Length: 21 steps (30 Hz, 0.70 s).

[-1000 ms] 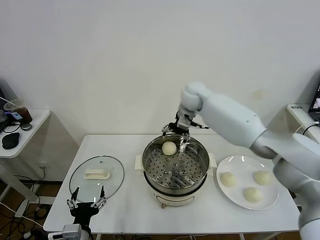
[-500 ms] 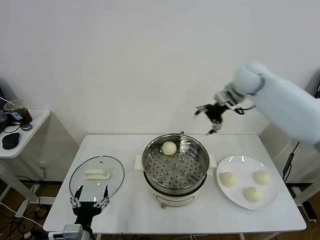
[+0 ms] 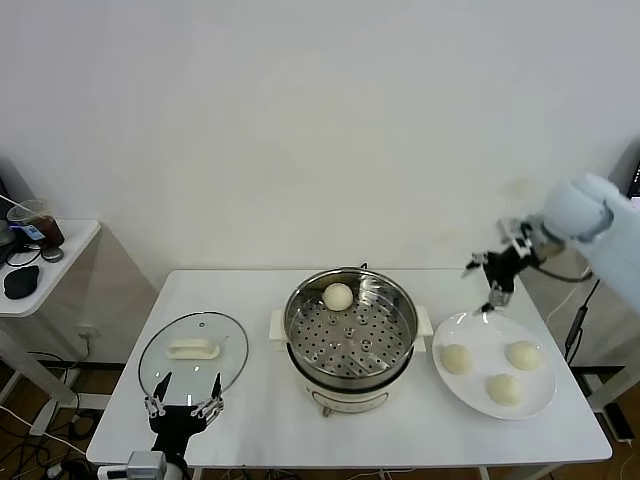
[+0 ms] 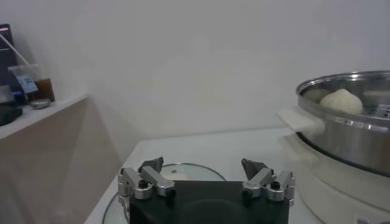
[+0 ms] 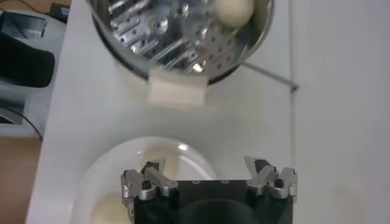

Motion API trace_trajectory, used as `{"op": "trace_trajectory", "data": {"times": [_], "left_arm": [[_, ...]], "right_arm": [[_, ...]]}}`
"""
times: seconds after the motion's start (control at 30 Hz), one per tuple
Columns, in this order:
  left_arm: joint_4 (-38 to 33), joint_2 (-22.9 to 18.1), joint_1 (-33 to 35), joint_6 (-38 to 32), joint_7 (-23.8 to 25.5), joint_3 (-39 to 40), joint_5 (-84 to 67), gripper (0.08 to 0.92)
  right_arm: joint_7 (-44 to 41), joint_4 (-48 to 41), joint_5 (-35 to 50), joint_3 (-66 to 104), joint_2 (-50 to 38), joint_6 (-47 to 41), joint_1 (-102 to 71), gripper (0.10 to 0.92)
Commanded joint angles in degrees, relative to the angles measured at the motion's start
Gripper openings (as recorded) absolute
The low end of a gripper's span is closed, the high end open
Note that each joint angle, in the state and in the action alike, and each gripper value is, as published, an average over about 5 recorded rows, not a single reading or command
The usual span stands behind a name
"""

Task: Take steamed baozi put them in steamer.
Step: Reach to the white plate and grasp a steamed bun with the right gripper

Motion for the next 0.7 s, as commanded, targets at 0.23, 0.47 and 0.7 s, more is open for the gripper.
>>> {"op": "trace_trajectory", "data": {"times": [0.23, 0.47, 0.7], "left_arm": [[1.9, 0.65, 0.17, -0.09, 0.64, -0.19, 1.68, 0.823], [2.12, 0.62, 0.09, -0.24, 0.87, -0.24, 3.05, 0.823], [1.16, 0.33, 0.61, -0.27, 1.28, 0.22, 3.95, 0.823]], "right_arm": [[3.0, -6.0, -14.69, 12.52, 8.18, -0.51, -18.91, 0.823], [2.69, -10.34, -17.2, 11.21, 13.32, 0.69, -17.18, 0.823], [0.29, -10.57, -20.91, 10.72, 13.65, 1.68, -16.76, 0.823]]}}
